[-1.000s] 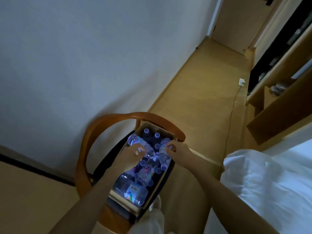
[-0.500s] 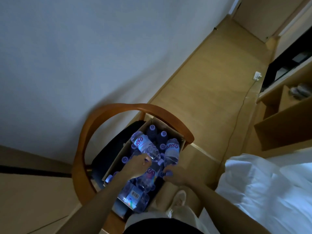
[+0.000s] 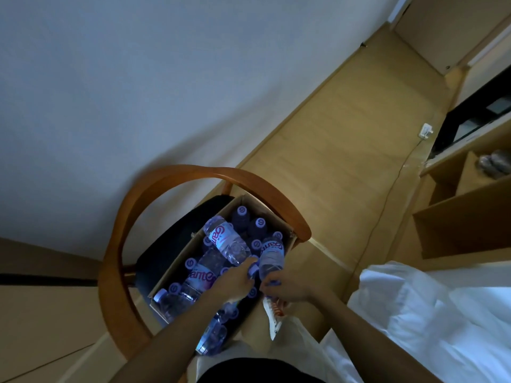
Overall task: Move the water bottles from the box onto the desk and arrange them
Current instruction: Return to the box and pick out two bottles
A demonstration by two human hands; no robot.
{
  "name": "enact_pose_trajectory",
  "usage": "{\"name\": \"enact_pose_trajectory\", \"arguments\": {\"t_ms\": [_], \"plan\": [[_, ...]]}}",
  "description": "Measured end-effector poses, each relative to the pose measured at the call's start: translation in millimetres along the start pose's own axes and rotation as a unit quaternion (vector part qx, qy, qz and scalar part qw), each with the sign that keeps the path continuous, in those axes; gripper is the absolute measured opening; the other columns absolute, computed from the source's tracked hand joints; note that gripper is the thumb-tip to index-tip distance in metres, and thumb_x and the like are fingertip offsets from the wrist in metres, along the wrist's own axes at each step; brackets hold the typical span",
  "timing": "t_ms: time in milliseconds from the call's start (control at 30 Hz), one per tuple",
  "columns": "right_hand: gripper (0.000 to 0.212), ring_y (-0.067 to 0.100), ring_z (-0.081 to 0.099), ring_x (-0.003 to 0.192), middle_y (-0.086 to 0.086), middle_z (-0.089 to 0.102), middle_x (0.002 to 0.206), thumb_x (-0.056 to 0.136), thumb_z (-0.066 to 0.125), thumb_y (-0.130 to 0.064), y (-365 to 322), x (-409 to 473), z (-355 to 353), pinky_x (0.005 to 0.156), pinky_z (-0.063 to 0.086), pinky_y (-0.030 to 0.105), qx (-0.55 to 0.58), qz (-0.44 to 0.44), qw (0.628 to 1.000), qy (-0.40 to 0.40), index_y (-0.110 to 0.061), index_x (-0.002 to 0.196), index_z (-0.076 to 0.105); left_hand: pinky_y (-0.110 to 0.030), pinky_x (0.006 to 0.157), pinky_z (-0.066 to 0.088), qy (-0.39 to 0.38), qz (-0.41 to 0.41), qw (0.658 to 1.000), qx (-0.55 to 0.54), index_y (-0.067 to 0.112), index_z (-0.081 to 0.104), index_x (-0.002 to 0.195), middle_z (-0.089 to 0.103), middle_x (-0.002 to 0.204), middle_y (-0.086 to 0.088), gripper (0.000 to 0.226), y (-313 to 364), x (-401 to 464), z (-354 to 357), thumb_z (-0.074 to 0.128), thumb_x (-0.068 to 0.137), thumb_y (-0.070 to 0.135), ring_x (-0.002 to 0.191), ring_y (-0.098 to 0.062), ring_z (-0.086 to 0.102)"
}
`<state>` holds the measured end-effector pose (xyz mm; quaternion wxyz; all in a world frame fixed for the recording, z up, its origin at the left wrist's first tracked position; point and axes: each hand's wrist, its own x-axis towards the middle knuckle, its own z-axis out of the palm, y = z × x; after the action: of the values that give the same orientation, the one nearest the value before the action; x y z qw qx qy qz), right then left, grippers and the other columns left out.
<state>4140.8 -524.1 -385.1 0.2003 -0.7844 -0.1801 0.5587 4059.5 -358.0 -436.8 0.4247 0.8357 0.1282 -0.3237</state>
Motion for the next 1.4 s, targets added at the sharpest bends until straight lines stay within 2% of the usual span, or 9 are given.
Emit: {"name": "enact_pose_trajectory", "arguments": {"t_ms": [200,367,600,733,900,1067,1167,1300,1400], "plan": [[0.027,0.025,0.065,0.088,0.015,0.066,0.104,0.095,0.056,-0.027,6,5,-14,0.079,0.055,0.031,0.039,0.01,0.996,-0.084,-0.017,0.12,0.064,-0.034,0.05,0.048,-0.021,-0.04,0.997,0.062,0.043,0.022,0.143,0.058,0.103,-0.014,0.057,7,18,-1,0.041,0.096,0.017,0.065,-0.027,0.058],[0.028,0.026,0.067,0.083,0.022,0.066,0.105,0.096,0.059,-0.026,6,0,-39,0.085,0.057,0.04,0.059,0.009,0.99,-0.128,-0.014,0.12,0.064,-0.033,0.068,0.043,0.033,-0.021,0.993,0.107,0.029,0.045,0.122,0.058,0.116,-0.01,0.03,9,24,-1,0.048,0.092,0.03,0.093,-0.031,0.06],[0.033,0.016,0.066,0.082,0.01,0.064,0.103,0.096,0.058,-0.039,-11,-7,-105,0.08,0.056,0.032,-0.025,-0.006,0.984,-0.175,-0.019,0.121,0.061,-0.028,0.07,0.045,0.082,-0.037,0.995,0.049,0.022,0.051,0.097,0.055,0.091,0.002,0.026,6,17,5,0.066,0.081,0.036,0.081,-0.018,0.055],[0.022,0.011,0.057,0.067,0.002,0.059,0.082,0.095,0.054,-0.048,-27,2,-134,0.06,0.048,0.023,-0.13,-0.049,0.982,-0.126,-0.027,0.098,0.057,-0.028,0.068,0.044,0.114,-0.069,0.989,0.07,0.024,0.05,0.102,0.055,0.095,0.002,0.029,5,3,10,0.065,0.081,0.037,0.081,-0.019,0.054],[0.04,0.017,0.049,0.064,0.006,0.057,0.082,0.096,0.05,-0.051,-49,22,-140,0.056,0.04,0.027,-0.208,-0.026,0.968,-0.139,-0.015,0.109,0.061,-0.036,0.08,0.047,0.153,-0.108,0.969,0.158,0.025,0.048,0.116,0.062,0.111,-0.007,0.033,4,-23,8,0.052,0.09,0.046,0.102,-0.032,0.061],[0.034,0.013,0.04,0.05,0.005,0.052,0.072,0.097,0.049,-0.05,-75,32,-140,0.048,0.033,0.025,-0.286,-0.045,0.945,-0.15,-0.017,0.093,0.058,-0.039,0.069,0.047,0.216,-0.146,0.951,0.165,0.024,0.039,0.124,0.066,0.101,-0.01,0.031,4,-51,-8,0.042,0.095,0.034,0.089,-0.033,0.063],[0.036,0.01,0.043,0.049,-0.002,0.053,0.068,0.095,0.05,-0.053,-92,33,-149,0.044,0.034,0.021,-0.337,-0.079,0.93,-0.127,-0.018,0.094,0.059,-0.042,0.072,0.052,0.271,-0.129,0.945,0.13,0.026,0.041,0.115,0.064,0.098,-0.006,0.024,10,-63,-28,0.043,0.094,0.037,0.086,-0.031,0.064],[0.05,0.014,0.048,0.067,0.0,0.052,0.078,0.093,0.05,-0.057,-101,34,-159,0.061,0.035,0.027,-0.328,-0.148,0.93,-0.073,-0.009,0.095,0.062,-0.039,0.067,0.054,0.364,-0.084,0.928,-0.009,0.027,0.047,0.099,0.064,0.081,0.001,0.008,24,-66,-50,0.047,0.096,0.035,0.07,-0.019,0.063],[0.037,0.011,0.053,0.072,-0.009,0.053,0.075,0.091,0.048,-0.062,-100,29,-162,0.065,0.037,0.03,-0.31,-0.189,0.932,-0.015,-0.03,0.074,0.053,-0.032,0.05,0.044,0.391,-0.073,0.916,-0.044,0.029,0.044,0.095,0.056,0.061,0.0,0.008,32,-64,-64,0.048,0.098,0.034,0.047,-0.011,0.049]]}}
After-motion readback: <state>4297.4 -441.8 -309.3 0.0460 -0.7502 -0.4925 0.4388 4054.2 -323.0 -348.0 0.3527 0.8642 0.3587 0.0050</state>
